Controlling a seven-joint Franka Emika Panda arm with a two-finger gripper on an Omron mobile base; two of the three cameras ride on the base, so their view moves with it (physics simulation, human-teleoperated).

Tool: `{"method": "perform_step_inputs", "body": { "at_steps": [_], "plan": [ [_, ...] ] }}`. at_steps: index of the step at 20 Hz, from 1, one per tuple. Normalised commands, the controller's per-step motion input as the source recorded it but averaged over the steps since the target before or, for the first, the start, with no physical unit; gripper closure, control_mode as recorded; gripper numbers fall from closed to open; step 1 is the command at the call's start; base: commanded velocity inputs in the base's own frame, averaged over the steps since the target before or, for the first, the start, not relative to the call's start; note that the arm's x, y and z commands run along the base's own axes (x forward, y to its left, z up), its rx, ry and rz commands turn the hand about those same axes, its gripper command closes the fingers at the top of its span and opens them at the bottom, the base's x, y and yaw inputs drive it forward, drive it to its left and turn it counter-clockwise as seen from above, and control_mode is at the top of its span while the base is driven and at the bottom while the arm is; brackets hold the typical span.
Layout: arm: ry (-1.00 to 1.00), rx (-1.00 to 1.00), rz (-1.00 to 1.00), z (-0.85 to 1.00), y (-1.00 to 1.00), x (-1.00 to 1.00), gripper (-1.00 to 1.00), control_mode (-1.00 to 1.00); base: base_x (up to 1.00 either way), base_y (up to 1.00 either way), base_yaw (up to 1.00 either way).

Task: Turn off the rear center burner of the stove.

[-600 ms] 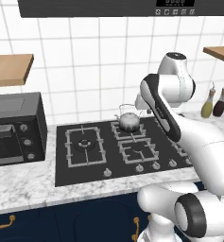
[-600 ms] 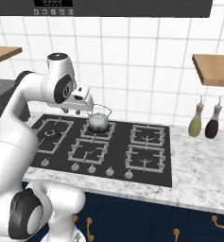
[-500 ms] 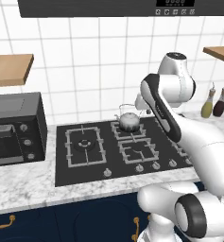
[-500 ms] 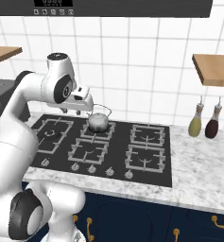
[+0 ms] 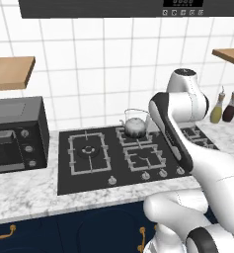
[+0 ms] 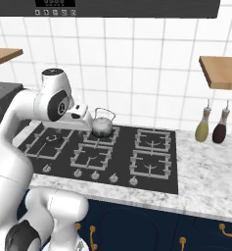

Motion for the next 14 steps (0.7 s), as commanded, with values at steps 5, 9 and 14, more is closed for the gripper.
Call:
{"method": "perform_step_inputs", "body": {
  "at_steps": [5, 9, 14],
  "plan": [
    [0.1, -0.03, 0.02, -0.96, -0.34, -0.38, -1.0, -1.0, 0.0, 0.0, 0.0],
    [0.13, -0.04, 0.05, -0.92, -0.21, -0.02, -1.0, -1.0, 0.0, 0.0, 0.0],
    [0.16, -0.01, 0.07, -0.55, -0.21, 0.16, -1.0, -1.0, 0.0, 0.0, 0.0]
  ]
}}
